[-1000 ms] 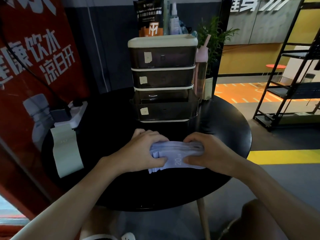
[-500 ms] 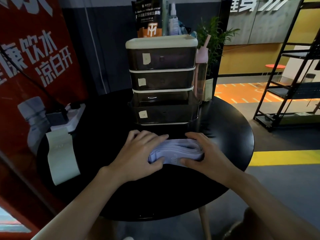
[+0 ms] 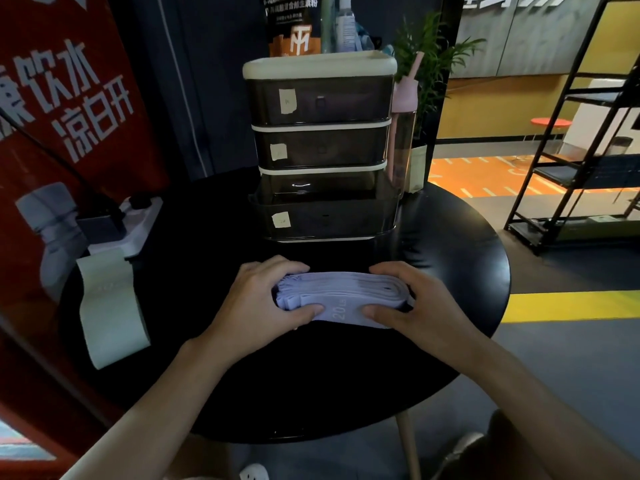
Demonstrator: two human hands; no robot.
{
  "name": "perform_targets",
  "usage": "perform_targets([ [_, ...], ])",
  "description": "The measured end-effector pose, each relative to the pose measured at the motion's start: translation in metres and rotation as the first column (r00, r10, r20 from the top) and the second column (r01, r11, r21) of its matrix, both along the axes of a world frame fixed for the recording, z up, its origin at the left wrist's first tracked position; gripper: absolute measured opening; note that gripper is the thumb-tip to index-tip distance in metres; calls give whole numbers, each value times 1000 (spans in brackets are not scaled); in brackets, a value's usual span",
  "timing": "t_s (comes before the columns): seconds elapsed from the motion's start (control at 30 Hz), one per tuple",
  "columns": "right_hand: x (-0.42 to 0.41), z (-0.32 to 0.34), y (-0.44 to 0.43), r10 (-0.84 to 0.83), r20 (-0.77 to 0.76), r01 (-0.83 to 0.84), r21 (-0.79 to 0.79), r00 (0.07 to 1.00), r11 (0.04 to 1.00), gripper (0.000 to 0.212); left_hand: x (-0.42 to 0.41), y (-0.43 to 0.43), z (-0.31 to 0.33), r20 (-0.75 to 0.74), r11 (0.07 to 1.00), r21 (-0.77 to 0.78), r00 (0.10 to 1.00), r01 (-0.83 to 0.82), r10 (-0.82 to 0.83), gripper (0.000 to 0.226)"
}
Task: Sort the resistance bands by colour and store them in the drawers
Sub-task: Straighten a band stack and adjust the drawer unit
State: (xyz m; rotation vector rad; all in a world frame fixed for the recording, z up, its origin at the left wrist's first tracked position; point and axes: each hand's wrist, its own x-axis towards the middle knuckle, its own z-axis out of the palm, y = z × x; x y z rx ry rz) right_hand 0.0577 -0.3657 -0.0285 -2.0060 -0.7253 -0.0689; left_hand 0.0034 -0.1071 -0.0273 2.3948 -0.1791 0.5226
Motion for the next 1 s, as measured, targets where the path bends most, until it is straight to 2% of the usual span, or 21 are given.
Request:
perform_targets([
  [0.07, 1, 0, 1, 6, -9, -7, -7, 1000, 1000, 50, 0, 1, 0, -52, 989, -123, 995, 81, -88, 53],
  [0.13, 1, 0, 0, 15, -15, -16, -20, 1000, 1000, 54, 1, 1, 0, -70, 977, -175, 989, 120, -133, 44],
  [0.27, 2, 0, -1, 28, -17, -29, -60, 999, 998, 63, -1, 2, 2, -133, 956, -273, 981, 103, -143, 41],
  [0.4, 4, -1, -1, -6, -26, 4, -55, 1000, 998, 61, -2, 0, 5, -147, 949, -294, 976, 114, -163, 55],
  [0.63, 2, 1, -1, 6, -25, -7, -43, 1000, 999, 52, -3, 0, 6, -159, 942, -315, 973, 111, -168, 39],
  [0.87, 4, -1, -1, 4, -22, -5, -48, 1000, 999, 57, -4, -1, 9, -205, 941, -331, 968, 73, -147, 47],
  [1.0, 2, 0, 0, -71, -1, 71, -56, 997, 996, 49, -6, -3, 11, -205, 941, -337, 973, 34, -109, 51],
])
